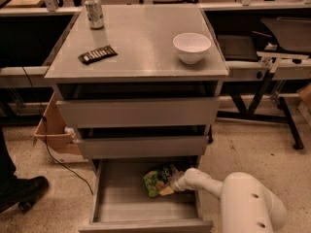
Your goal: Pick green rice chip bag from bottom drawer and place on counter
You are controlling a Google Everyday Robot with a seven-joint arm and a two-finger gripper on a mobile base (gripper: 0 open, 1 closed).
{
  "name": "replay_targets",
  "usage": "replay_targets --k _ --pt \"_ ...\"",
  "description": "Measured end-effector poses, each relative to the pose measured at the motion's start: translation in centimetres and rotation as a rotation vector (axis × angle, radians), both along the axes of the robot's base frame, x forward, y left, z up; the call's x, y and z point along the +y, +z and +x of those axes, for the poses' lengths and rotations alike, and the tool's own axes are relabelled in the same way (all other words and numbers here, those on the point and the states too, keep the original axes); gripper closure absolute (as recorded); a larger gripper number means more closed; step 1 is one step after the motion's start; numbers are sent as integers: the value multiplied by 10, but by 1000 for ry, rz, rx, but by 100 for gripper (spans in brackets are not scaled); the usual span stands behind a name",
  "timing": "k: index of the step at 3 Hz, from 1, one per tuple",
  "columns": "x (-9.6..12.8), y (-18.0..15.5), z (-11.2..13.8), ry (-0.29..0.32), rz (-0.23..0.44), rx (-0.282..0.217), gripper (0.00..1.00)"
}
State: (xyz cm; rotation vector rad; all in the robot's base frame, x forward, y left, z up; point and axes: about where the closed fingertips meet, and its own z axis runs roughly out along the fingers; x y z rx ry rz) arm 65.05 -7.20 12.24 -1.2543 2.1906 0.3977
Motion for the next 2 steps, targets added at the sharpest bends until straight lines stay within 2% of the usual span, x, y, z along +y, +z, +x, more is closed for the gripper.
replay_targets --k 2 --pt "11 25 -17 30 38 -65 73"
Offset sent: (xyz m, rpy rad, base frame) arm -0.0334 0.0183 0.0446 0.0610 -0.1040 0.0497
